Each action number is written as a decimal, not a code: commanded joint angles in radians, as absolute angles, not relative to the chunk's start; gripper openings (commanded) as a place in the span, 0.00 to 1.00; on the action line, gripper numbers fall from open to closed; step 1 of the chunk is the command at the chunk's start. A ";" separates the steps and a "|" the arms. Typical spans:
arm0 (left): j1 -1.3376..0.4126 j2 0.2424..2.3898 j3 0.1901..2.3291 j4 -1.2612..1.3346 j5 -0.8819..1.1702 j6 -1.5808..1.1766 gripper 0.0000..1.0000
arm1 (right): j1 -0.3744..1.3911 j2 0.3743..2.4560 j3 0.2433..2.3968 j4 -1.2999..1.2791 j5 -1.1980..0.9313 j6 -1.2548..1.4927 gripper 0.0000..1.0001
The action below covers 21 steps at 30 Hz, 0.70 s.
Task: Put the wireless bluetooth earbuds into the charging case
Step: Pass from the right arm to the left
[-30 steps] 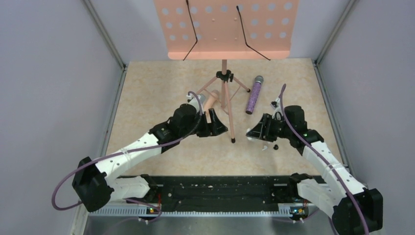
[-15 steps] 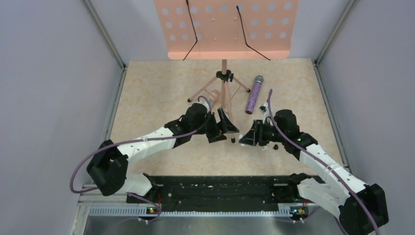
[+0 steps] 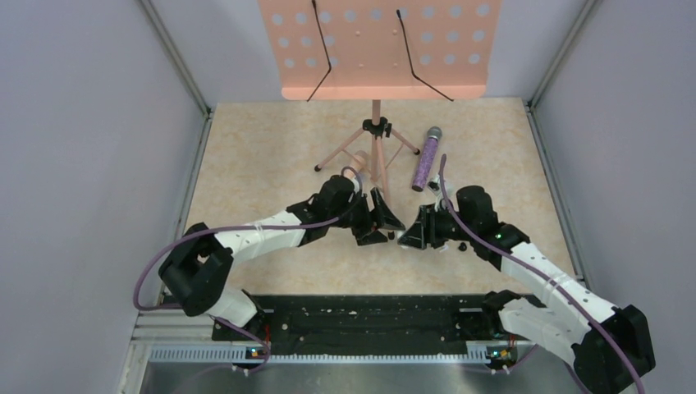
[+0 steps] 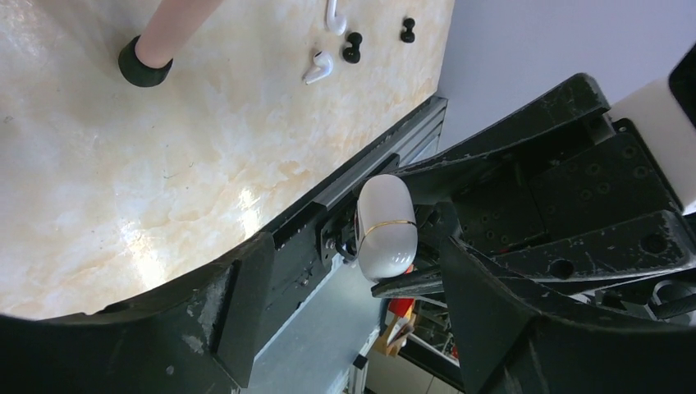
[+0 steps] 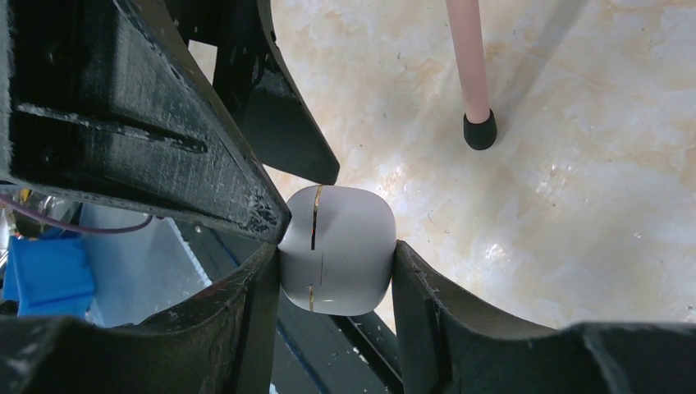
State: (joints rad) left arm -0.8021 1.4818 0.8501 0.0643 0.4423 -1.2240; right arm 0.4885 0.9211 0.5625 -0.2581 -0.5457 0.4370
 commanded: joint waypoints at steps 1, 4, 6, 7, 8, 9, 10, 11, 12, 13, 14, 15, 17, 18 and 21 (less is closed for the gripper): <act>-0.818 1.502 0.873 0.097 0.487 -1.192 0.79 | 0.502 0.918 0.584 -0.206 -0.540 0.415 0.41; -0.829 1.521 0.889 0.079 0.491 -1.176 0.78 | 0.505 0.930 0.590 -0.202 -0.545 0.410 0.41; -0.833 1.531 0.891 0.084 0.491 -1.179 0.76 | 0.506 0.938 0.593 -0.201 -0.549 0.404 0.40; -0.833 1.534 0.891 0.087 0.491 -1.181 0.74 | 0.508 0.943 0.595 -0.201 -0.548 0.403 0.40; -0.833 1.539 0.893 0.091 0.492 -1.182 0.70 | 0.510 0.944 0.597 -0.201 -0.550 0.401 0.40; -0.833 1.543 0.898 0.092 0.495 -1.181 0.68 | 0.512 0.948 0.600 -0.200 -0.551 0.398 0.40; -0.833 1.547 0.904 0.092 0.500 -1.181 0.68 | 0.514 0.951 0.602 -0.203 -0.551 0.394 0.40; -0.833 1.553 0.911 0.091 0.504 -1.180 0.67 | 0.517 0.953 0.604 -0.206 -0.551 0.391 0.40; -0.834 1.559 0.918 0.092 0.512 -1.178 0.67 | 0.519 0.954 0.605 -0.208 -0.551 0.389 0.40; -0.834 1.566 0.925 0.091 0.519 -1.176 0.67 | 0.521 0.955 0.608 -0.212 -0.551 0.383 0.40; -0.834 1.574 0.932 0.089 0.524 -1.174 0.67 | 0.525 0.955 0.610 -0.216 -0.549 0.380 0.40; -0.836 1.581 0.937 0.088 0.529 -1.173 0.67 | 0.527 0.955 0.613 -0.220 -0.547 0.378 0.40; -0.837 1.589 0.942 0.089 0.532 -1.173 0.66 | 0.529 0.956 0.616 -0.229 -0.546 0.375 0.41; -0.839 1.588 0.942 0.090 0.534 -1.174 0.62 | 0.530 0.957 0.618 -0.233 -0.545 0.374 0.42; -0.840 1.587 0.941 0.094 0.536 -1.174 0.49 | 0.531 0.958 0.617 -0.237 -0.540 0.374 0.43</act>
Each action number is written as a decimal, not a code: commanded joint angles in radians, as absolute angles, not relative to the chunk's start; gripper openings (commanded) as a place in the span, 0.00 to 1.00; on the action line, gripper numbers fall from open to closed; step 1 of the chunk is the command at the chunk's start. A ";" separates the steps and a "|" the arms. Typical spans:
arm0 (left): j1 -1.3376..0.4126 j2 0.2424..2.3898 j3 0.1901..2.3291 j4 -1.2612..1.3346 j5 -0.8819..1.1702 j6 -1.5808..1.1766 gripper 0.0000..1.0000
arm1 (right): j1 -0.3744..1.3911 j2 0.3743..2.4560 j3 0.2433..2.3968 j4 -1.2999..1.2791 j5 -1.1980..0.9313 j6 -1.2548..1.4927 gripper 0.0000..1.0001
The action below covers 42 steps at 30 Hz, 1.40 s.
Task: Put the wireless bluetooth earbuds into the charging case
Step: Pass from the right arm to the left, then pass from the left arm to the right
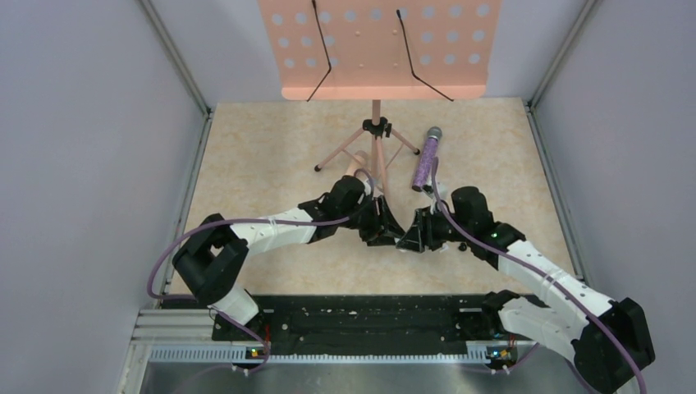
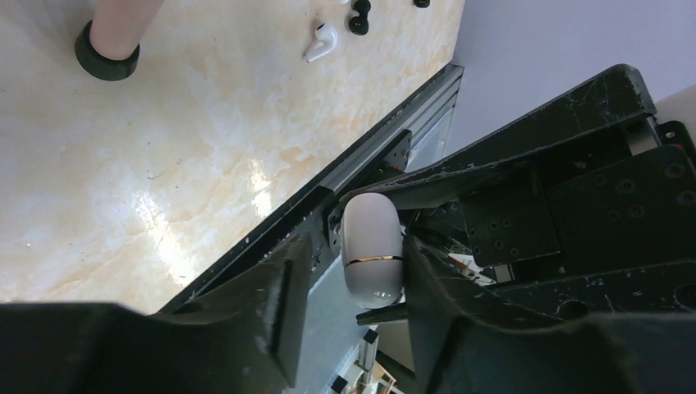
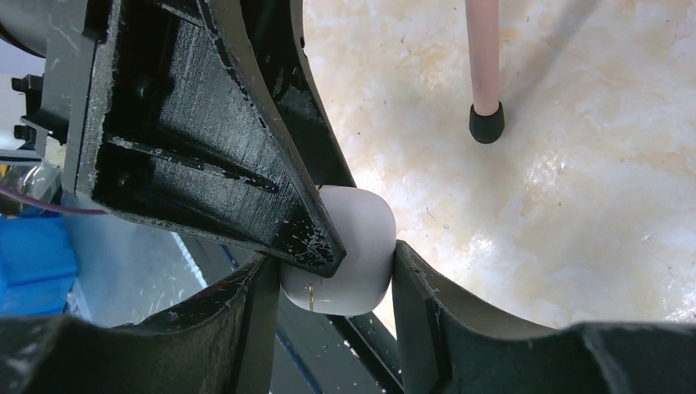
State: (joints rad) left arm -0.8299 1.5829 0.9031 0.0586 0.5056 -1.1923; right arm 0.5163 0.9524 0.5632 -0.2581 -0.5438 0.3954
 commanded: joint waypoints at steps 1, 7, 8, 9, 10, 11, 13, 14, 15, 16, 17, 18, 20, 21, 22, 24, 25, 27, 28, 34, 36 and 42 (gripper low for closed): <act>-0.841 1.587 0.939 0.100 0.541 -1.173 0.46 | 0.531 0.958 0.617 -0.238 -0.537 0.373 0.43; -0.842 1.576 0.929 0.115 0.546 -1.182 0.19 | 0.533 0.962 0.617 -0.238 -0.524 0.377 0.51; -0.842 1.573 0.928 0.110 0.543 -1.184 0.17 | 0.532 0.959 0.617 -0.239 -0.521 0.379 0.58; -0.842 1.571 0.927 0.105 0.538 -1.186 0.16 | 0.533 0.959 0.619 -0.243 -0.515 0.379 0.66; -0.842 1.567 0.928 0.095 0.532 -1.186 0.12 | 0.533 0.955 0.624 -0.252 -0.505 0.380 0.72; -0.842 1.564 0.931 0.082 0.526 -1.185 0.11 | 0.533 0.950 0.632 -0.264 -0.496 0.377 0.75; -0.842 1.554 0.943 0.042 0.503 -1.181 0.09 | 0.533 0.933 0.664 -0.318 -0.459 0.363 0.81; -0.842 1.550 0.955 0.019 0.494 -1.175 0.05 | 0.533 0.920 0.681 -0.351 -0.439 0.352 0.82; -0.841 1.548 0.974 -0.023 0.483 -1.168 0.04 | 0.532 0.900 0.700 -0.376 -0.411 0.346 0.82; -0.841 1.547 0.999 -0.077 0.457 -1.160 0.03 | 0.533 0.879 0.715 -0.406 -0.382 0.340 0.83; -0.841 1.545 1.023 -0.143 0.431 -1.152 0.02 | 0.536 0.855 0.724 -0.421 -0.351 0.338 0.83; -0.841 1.545 1.049 -0.193 0.412 -1.145 0.00 | 0.543 0.831 0.732 -0.437 -0.313 0.337 0.82; -0.841 1.547 1.097 -0.284 0.374 -1.136 0.00 | 0.577 0.786 0.742 -0.462 -0.229 0.332 0.80; -0.841 1.549 1.120 -0.333 0.353 -1.139 0.00 | 0.611 0.769 0.742 -0.472 -0.180 0.331 0.77; -0.841 1.552 1.141 -0.371 0.331 -1.145 0.00 | 0.648 0.758 0.742 -0.477 -0.123 0.332 0.75; -0.841 1.563 1.191 -0.444 0.299 -1.162 0.00 | 0.764 0.747 0.739 -0.484 0.003 0.342 0.72; -0.841 1.568 1.207 -0.477 0.284 -1.166 0.00 | 0.826 0.741 0.734 -0.479 0.082 0.352 0.71; -0.841 1.576 1.231 -0.521 0.264 -1.178 0.00 | 0.964 0.744 0.719 -0.454 0.219 0.367 0.69; -0.841 1.582 1.244 -0.543 0.256 -1.186 0.00 | 1.021 0.758 0.715 -0.443 0.283 0.374 0.68; -0.841 1.600 1.283 -0.592 0.262 -1.195 0.00 | 1.191 0.898 0.706 -0.365 0.559 0.396 0.63; -0.841 1.594 1.289 -0.616 0.251 -1.194 0.00 | 1.191 0.922 0.706 -0.332 0.590 0.386 0.60; -0.841 1.598 1.318 -0.668 0.232 -1.192 0.00 | 1.191 1.022 0.737 -0.311 0.635 0.357 0.59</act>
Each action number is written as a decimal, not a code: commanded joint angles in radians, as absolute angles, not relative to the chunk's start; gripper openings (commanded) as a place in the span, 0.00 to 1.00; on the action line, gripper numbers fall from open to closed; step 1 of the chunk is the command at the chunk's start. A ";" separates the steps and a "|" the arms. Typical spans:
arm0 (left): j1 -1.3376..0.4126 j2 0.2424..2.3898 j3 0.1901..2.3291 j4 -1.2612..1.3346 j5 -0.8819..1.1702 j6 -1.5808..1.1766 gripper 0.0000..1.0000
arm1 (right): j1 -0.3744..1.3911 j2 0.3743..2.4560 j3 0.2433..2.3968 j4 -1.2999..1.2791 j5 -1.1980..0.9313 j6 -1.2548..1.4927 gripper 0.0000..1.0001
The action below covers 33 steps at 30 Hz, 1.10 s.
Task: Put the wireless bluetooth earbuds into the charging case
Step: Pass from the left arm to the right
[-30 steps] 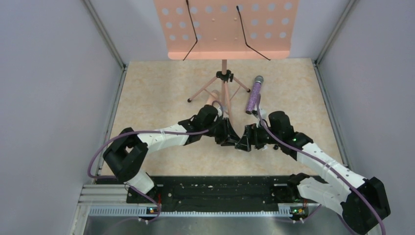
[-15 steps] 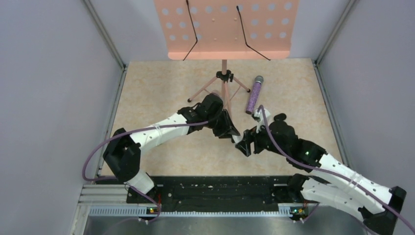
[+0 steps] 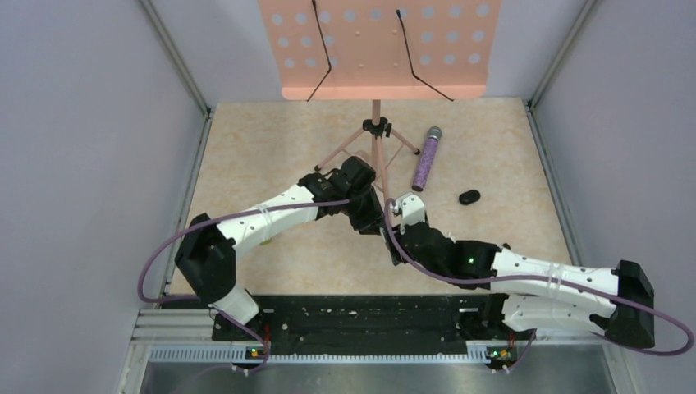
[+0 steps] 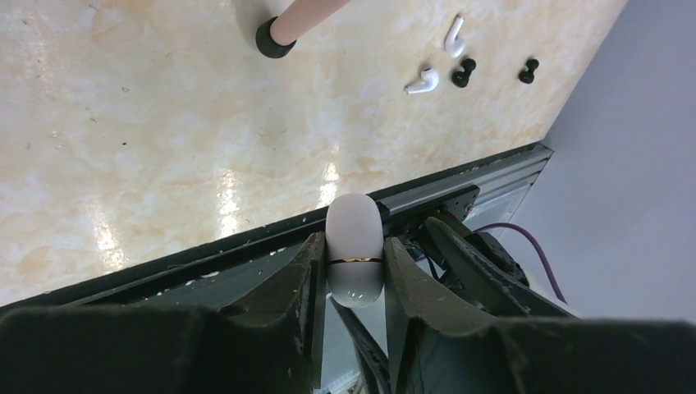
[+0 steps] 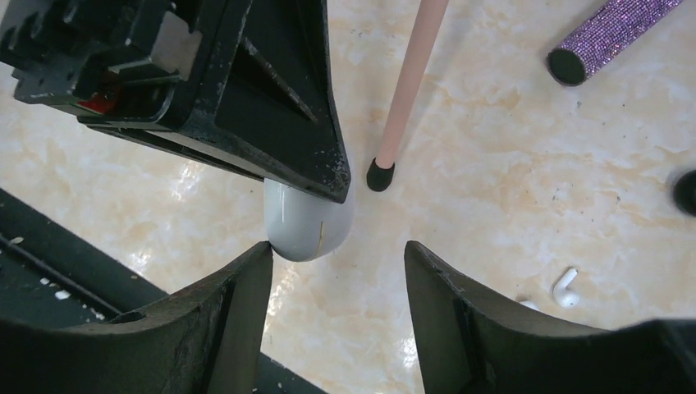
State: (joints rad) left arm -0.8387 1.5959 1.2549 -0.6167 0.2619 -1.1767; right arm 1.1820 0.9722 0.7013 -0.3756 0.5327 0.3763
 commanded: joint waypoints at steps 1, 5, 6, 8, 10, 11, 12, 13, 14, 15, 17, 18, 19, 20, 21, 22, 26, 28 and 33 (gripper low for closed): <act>-0.841 1.600 1.320 -0.672 0.233 -1.193 0.00 | 1.192 1.031 0.733 -0.292 0.626 0.342 0.60; -0.841 1.607 1.335 -0.691 0.229 -1.193 0.00 | 1.193 1.073 0.734 -0.266 0.588 0.329 0.59; -0.841 1.608 1.336 -0.690 0.228 -1.193 0.00 | 1.193 1.075 0.729 -0.256 0.585 0.333 0.59; -0.841 1.608 1.335 -0.687 0.230 -1.192 0.00 | 1.193 1.073 0.712 -0.224 0.593 0.338 0.57; -0.841 1.609 1.336 -0.687 0.233 -1.191 0.00 | 1.192 1.075 0.706 -0.204 0.615 0.347 0.50; -0.841 1.609 1.335 -0.686 0.234 -1.190 0.00 | 1.192 1.080 0.704 -0.194 0.621 0.348 0.47; -0.841 1.610 1.334 -0.687 0.234 -1.190 0.00 | 1.193 1.087 0.705 -0.182 0.625 0.349 0.44; -0.841 1.610 1.332 -0.687 0.235 -1.190 0.00 | 1.192 1.097 0.709 -0.179 0.622 0.350 0.43; -0.841 1.613 1.332 -0.687 0.235 -1.189 0.00 | 1.193 1.111 0.715 -0.177 0.617 0.353 0.42; -0.841 1.613 1.333 -0.687 0.236 -1.189 0.00 | 1.193 1.126 0.720 -0.174 0.611 0.354 0.42; -0.841 1.616 1.335 -0.686 0.239 -1.189 0.00 | 1.193 1.150 0.727 -0.173 0.611 0.358 0.42; -0.841 1.617 1.336 -0.686 0.240 -1.189 0.00 | 1.193 1.160 0.727 -0.169 0.617 0.359 0.42; -0.841 1.615 1.336 -0.687 0.238 -1.189 0.00 | 1.192 1.160 0.725 -0.166 0.625 0.363 0.39; -0.841 1.613 1.334 -0.690 0.239 -1.189 0.00 | 1.193 1.157 0.722 -0.160 0.629 0.363 0.35; -0.841 1.612 1.332 -0.691 0.238 -1.189 0.00 | 1.193 1.150 0.718 -0.156 0.636 0.362 0.30; -0.841 1.610 1.329 -0.692 0.237 -1.189 0.00 | 1.193 1.145 0.716 -0.154 0.642 0.362 0.21; -0.841 1.613 1.326 -0.689 0.239 -1.187 0.08 | 1.193 1.130 0.712 -0.168 0.667 0.367 0.00; -0.841 1.616 1.325 -0.681 0.248 -1.184 0.24 | 1.193 1.123 0.708 -0.174 0.675 0.371 0.00; -0.841 1.615 1.313 -0.652 0.265 -1.180 0.55 | 1.193 1.091 0.686 -0.187 0.691 0.388 0.00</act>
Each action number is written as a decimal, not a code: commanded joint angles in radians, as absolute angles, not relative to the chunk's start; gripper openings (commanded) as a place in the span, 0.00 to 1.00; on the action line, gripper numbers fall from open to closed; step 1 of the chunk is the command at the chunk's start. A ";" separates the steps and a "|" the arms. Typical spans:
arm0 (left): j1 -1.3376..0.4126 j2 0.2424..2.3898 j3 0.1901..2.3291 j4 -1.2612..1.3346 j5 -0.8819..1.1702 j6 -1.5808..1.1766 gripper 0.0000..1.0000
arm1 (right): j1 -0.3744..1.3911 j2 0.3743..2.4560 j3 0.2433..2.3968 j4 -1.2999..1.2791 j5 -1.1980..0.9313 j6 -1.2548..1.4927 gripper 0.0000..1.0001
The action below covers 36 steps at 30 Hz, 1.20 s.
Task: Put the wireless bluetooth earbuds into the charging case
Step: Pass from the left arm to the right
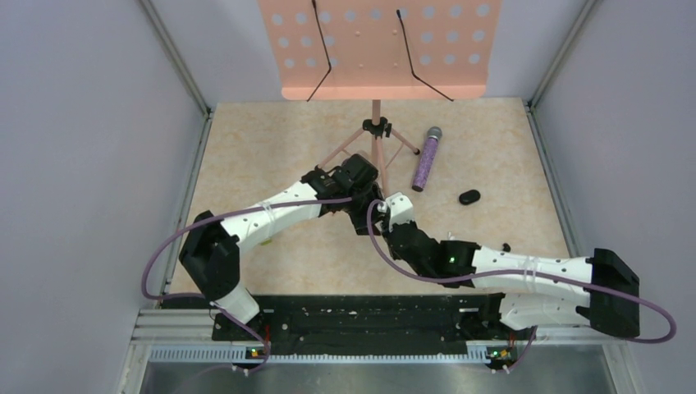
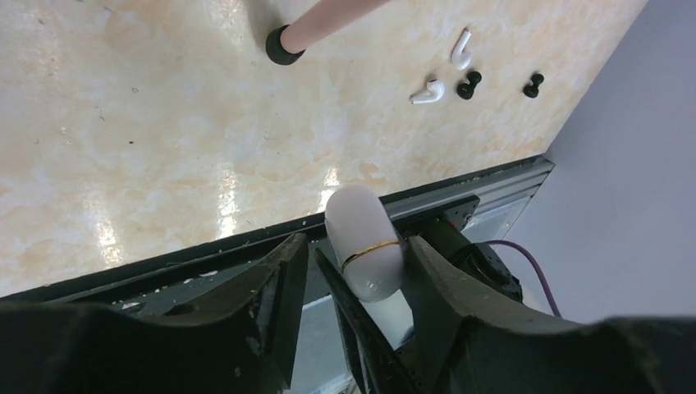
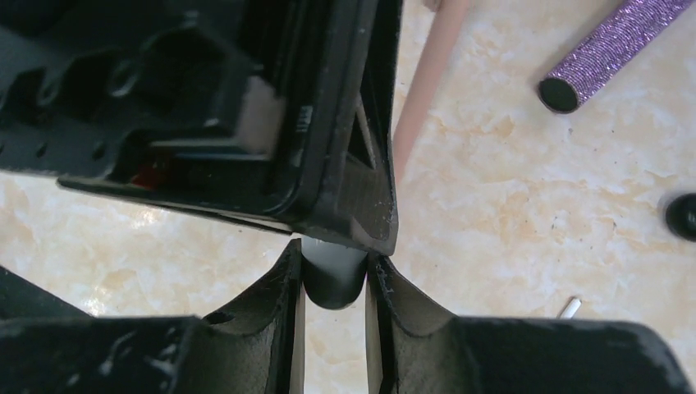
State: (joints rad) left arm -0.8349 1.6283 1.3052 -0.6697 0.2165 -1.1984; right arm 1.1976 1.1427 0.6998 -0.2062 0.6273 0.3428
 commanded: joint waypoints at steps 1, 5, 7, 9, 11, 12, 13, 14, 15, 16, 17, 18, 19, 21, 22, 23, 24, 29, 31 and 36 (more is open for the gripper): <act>-0.841 1.612 1.308 -0.645 0.267 -1.179 0.58 | 1.193 1.085 0.680 -0.194 0.694 0.392 0.00; -0.841 1.556 1.257 -0.541 0.285 -1.166 0.85 | 1.189 1.038 0.643 -0.218 0.702 0.405 0.00; -0.841 1.519 1.217 -0.480 0.286 -1.169 0.98 | 1.170 0.987 0.616 -0.238 0.676 0.422 0.00; -0.838 1.489 1.186 -0.455 0.273 -1.167 0.99 | 1.136 0.930 0.585 -0.258 0.628 0.448 0.00; -0.835 1.464 1.165 -0.450 0.265 -1.167 0.99 | 1.083 0.862 0.554 -0.267 0.554 0.471 0.00; -0.835 1.452 1.155 -0.448 0.259 -1.166 0.99 | 1.048 0.826 0.536 -0.267 0.500 0.485 0.00; -0.833 1.439 1.143 -0.444 0.255 -1.166 0.99 | 1.000 0.794 0.522 -0.265 0.432 0.495 0.00; -0.833 1.427 1.127 -0.437 0.250 -1.164 0.99 | 0.954 0.763 0.511 -0.257 0.344 0.507 0.00; -0.833 1.411 1.109 -0.421 0.249 -1.158 0.99 | 0.895 0.738 0.500 -0.249 0.258 0.515 0.00; -0.833 1.397 1.094 -0.412 0.242 -1.156 0.99 | 0.837 0.719 0.496 -0.234 0.154 0.527 0.00; -0.833 1.381 1.082 -0.406 0.229 -1.146 0.99 | 0.778 0.703 0.487 -0.214 0.047 0.538 0.00; -0.833 1.364 1.070 -0.395 0.214 -1.130 0.99 | 0.720 0.693 0.481 -0.195 -0.054 0.555 0.00; -0.833 1.345 1.058 -0.388 0.196 -1.116 0.99 | 0.668 0.689 0.480 -0.176 -0.143 0.572 0.00; -0.833 1.297 1.023 -0.362 0.159 -1.097 0.99 | 0.587 0.691 0.484 -0.125 -0.303 0.602 0.00; -0.833 1.268 0.991 -0.325 0.157 -1.087 0.99 | 0.555 0.695 0.486 -0.098 -0.373 0.621 0.00; -0.834 1.233 0.948 -0.266 0.157 -1.066 0.99 | 0.524 0.702 0.490 -0.067 -0.436 0.636 0.00; -0.832 1.196 0.916 -0.223 0.142 -1.056 0.99 | 0.497 0.713 0.492 -0.038 -0.506 0.656 0.00; -0.801 1.023 0.813 -0.133 0.130 -0.978 0.89 | 0.407 0.777 0.474 0.224 -0.798 0.808 0.00; -0.788 0.988 0.769 -0.045 0.197 -0.960 0.89 | 0.406 0.824 0.459 0.358 -0.890 0.881 0.00; -0.778 0.982 0.713 0.140 0.359 -0.962 0.94 | 0.405 0.911 0.423 0.680 -0.990 1.075 0.00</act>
